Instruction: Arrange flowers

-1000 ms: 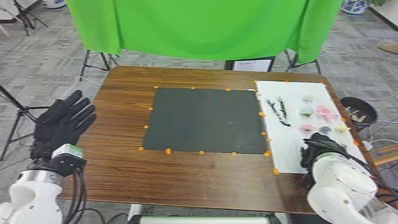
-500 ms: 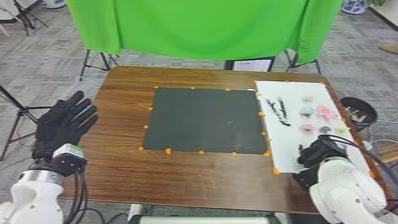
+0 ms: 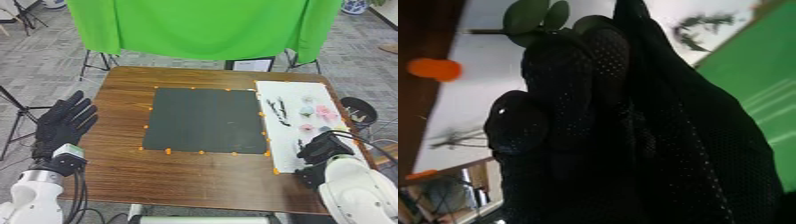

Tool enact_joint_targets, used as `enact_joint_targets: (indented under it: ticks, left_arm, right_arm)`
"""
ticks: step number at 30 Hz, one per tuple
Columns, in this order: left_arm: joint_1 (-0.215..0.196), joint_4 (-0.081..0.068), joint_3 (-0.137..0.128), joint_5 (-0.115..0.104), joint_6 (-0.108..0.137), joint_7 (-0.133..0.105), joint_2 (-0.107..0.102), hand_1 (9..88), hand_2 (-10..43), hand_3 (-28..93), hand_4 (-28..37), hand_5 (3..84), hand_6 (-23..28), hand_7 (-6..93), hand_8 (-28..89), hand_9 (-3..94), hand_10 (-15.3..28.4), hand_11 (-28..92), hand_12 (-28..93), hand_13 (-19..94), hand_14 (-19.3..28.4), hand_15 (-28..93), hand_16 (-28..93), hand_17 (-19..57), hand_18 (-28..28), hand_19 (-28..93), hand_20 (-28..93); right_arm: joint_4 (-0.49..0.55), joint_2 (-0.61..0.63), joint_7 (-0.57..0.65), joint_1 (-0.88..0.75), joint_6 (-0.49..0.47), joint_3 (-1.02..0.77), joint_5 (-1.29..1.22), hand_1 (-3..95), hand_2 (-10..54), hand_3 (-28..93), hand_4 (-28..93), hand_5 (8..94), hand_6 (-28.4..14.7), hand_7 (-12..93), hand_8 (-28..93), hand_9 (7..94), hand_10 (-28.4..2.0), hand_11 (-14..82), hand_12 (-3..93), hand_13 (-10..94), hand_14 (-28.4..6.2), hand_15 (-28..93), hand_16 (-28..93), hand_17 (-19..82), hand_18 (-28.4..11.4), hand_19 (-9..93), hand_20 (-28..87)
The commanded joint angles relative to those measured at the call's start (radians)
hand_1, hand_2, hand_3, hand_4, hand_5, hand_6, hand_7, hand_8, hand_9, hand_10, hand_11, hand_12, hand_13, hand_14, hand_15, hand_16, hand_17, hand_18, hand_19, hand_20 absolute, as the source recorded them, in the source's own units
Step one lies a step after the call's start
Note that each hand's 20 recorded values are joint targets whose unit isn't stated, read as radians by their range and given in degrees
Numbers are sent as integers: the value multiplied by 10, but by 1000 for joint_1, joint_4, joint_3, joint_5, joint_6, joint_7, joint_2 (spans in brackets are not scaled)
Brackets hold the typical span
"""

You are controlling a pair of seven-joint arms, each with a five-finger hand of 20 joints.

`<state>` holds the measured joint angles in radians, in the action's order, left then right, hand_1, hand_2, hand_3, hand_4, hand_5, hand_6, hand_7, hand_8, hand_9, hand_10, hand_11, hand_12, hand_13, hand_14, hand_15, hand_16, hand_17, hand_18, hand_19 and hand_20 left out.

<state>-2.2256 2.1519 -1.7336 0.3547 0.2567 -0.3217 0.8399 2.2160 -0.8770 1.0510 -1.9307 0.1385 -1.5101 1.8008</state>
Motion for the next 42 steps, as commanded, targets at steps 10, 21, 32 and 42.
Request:
enact_joint_targets:
  ticks: [10, 21, 32, 42]
  left_arm:
    - [-87, 20, -113, -62, 26, -60, -23, 270, 108, 724, -283, 388, 87, 66, -70, 310, 152, 148, 86, 194, 154, 253, -73, -49, 127, 307, 65]
    - [-138, 34, -152, -127, 37, -100, -35, 263, 112, 727, -283, 388, 88, 64, -69, 310, 152, 144, 86, 194, 153, 251, -72, -49, 128, 308, 66]
    - [-190, 26, -181, -251, 37, -177, -72, 261, 113, 728, -283, 389, 87, 66, -70, 311, 151, 143, 87, 195, 152, 250, -71, -48, 127, 305, 67]
    - [-186, -1, -168, -327, -37, -179, -88, 237, 122, 726, -283, 381, 80, 61, -69, 311, 147, 134, 88, 201, 144, 237, -67, -45, 126, 288, 68]
  right_arm:
    - [-56, -33, -47, 463, 41, 337, -56, 533, -95, 768, -14, 604, -40, 762, 332, 869, -90, 218, 608, 851, -54, 435, 557, 604, -158, 894, 302]
    - [-287, -288, 12, 769, 70, 626, -44, 527, -95, 771, -2, 606, -37, 758, 335, 871, -93, 219, 602, 855, -58, 438, 556, 605, -167, 912, 286]
    - [-512, -471, 97, 909, 91, 788, -71, 540, -95, 764, -38, 610, -40, 742, 328, 876, -89, 220, 580, 858, -63, 454, 540, 602, -177, 930, 268]
    - [-607, -564, 147, 911, 127, 849, -67, 559, -95, 757, -93, 611, -39, 730, 306, 884, -82, 202, 549, 858, -65, 458, 533, 603, -179, 932, 264]
